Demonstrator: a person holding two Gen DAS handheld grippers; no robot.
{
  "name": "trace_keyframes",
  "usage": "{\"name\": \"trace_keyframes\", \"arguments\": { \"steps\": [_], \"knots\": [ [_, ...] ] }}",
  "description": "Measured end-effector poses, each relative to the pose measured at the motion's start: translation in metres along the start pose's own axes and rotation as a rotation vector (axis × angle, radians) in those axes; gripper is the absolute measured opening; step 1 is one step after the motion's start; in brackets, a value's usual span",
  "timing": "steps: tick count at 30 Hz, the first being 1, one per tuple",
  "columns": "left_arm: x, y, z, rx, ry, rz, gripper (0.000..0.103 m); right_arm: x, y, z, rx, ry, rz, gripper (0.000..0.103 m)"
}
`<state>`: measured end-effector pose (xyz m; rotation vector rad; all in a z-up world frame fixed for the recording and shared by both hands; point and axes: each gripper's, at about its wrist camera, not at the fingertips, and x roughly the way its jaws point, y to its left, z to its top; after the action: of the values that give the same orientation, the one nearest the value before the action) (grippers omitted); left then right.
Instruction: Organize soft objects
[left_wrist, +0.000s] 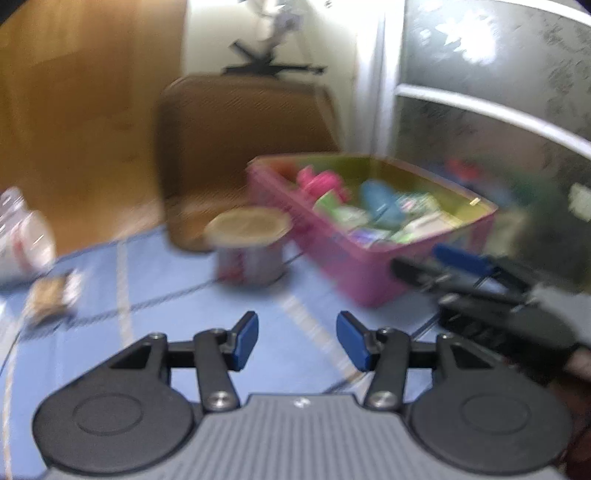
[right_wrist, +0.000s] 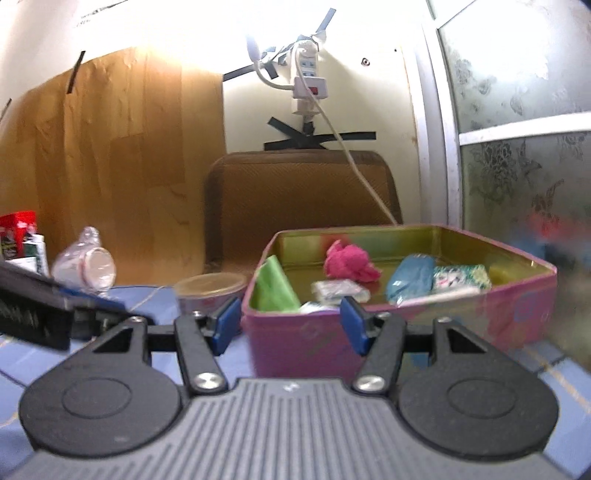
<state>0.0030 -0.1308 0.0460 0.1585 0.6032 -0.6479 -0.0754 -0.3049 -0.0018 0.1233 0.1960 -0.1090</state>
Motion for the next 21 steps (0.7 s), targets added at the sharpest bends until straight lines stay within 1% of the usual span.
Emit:
{"name": "trace_keyframes", "arguments": {
  "steps": [4, 8, 9, 11, 15, 17, 21],
  "knots": [
    [-0.005, 0.037, -0.026, -0.07, 0.048, 0.068, 0.048, 0.006, 0.012, -0.006, 0.037, 0.091, 0.046, 0.062],
    [-0.01, 0.074, -0.045, -0.112, 0.073, 0.202, 0.053, 0.019, 0.03, -0.008, 0.045, 0.168, 0.104, 0.062],
    [-0.011, 0.084, -0.048, -0.124, 0.079, 0.221, 0.053, 0.022, 0.036, -0.009, 0.041, 0.187, 0.118, 0.062],
    [-0.018, 0.105, -0.056, -0.154, 0.069, 0.265, 0.058, 0.029, 0.049, -0.012, 0.024, 0.228, 0.15, 0.062],
    [-0.028, 0.139, -0.064, -0.178, 0.057, 0.368, 0.064, 0.045, 0.076, -0.015, -0.012, 0.304, 0.219, 0.062],
    [-0.033, 0.16, -0.071, -0.232, 0.049, 0.394, 0.071, 0.055, 0.089, -0.016, -0.034, 0.34, 0.253, 0.062],
    [-0.043, 0.186, -0.074, -0.331, 0.009, 0.412, 0.072, 0.078, 0.118, -0.014, -0.089, 0.376, 0.31, 0.062]
  ]
}}
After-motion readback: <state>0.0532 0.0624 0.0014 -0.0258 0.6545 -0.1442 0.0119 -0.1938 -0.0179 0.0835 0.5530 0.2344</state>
